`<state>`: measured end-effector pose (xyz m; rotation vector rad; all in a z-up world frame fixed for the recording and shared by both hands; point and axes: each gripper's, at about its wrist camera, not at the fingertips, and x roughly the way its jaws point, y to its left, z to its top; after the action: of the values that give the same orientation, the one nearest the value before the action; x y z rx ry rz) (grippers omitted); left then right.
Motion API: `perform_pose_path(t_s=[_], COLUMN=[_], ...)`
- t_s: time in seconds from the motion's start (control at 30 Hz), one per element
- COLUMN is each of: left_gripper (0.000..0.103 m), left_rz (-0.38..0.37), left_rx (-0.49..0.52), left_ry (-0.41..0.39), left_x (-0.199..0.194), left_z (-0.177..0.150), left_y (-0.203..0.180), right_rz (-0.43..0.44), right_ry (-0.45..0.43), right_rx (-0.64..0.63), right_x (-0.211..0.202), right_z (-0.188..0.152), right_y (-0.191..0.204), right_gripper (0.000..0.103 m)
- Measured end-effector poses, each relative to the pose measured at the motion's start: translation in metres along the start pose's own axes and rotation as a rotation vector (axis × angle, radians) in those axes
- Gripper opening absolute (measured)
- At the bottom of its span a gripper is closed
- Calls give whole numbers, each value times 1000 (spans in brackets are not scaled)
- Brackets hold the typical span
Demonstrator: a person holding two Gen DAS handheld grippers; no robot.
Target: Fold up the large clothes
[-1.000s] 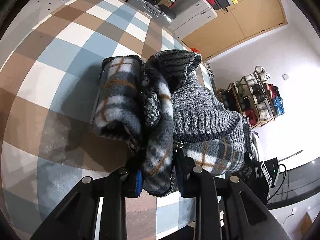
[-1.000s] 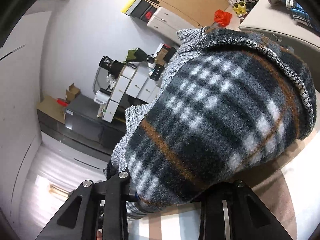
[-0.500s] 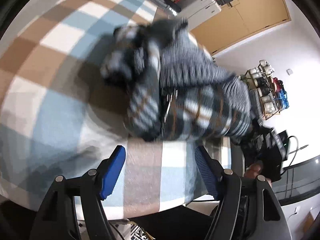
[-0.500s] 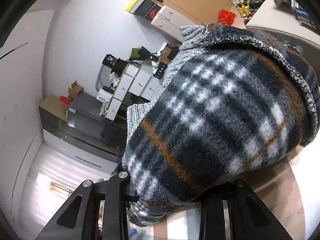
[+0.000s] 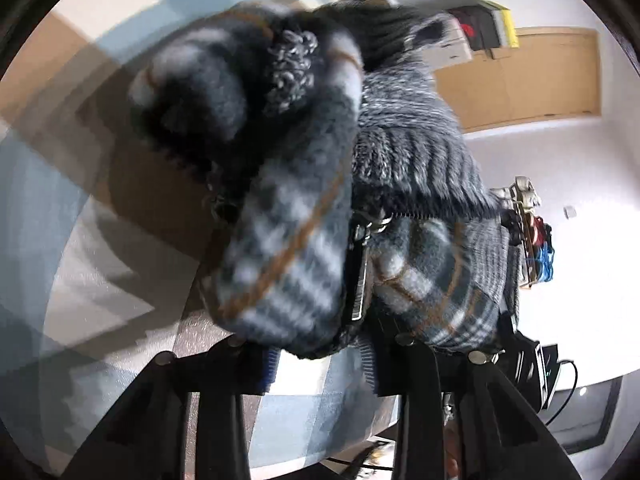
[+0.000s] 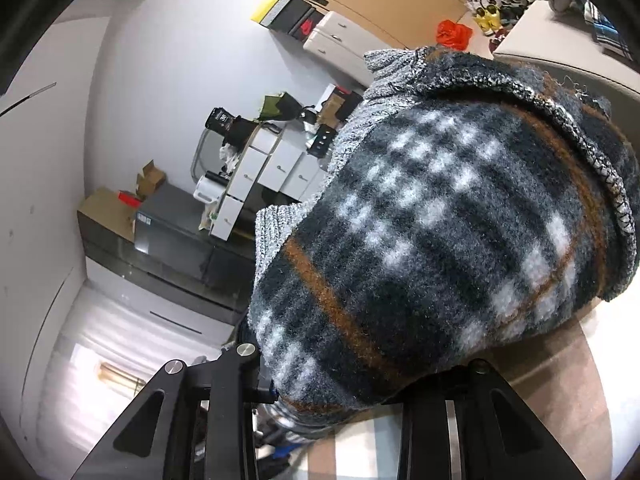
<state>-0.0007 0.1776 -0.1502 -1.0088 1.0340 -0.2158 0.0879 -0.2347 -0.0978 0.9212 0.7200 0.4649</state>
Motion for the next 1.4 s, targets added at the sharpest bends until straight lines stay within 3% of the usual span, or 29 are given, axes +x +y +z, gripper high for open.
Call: perform_pose_path(t_s=[0.33,0.93,1.4], left_gripper=[19,19,17], left_rz=[-33,-8,-2], left_rx=[70,249,293], left_ry=[38,88,97], left_x=[-32,-29,-48], left_z=[29,31,43], left_y=[-3,-26,-14], right_rz=[10,-38,-61], right_ry=[-7,-25,10], right_rx=[25,79,122], right_x=[1,2,4], right_z=[0,-3,1], right_y=[-1,-3,-13], right_gripper=[30,30,30])
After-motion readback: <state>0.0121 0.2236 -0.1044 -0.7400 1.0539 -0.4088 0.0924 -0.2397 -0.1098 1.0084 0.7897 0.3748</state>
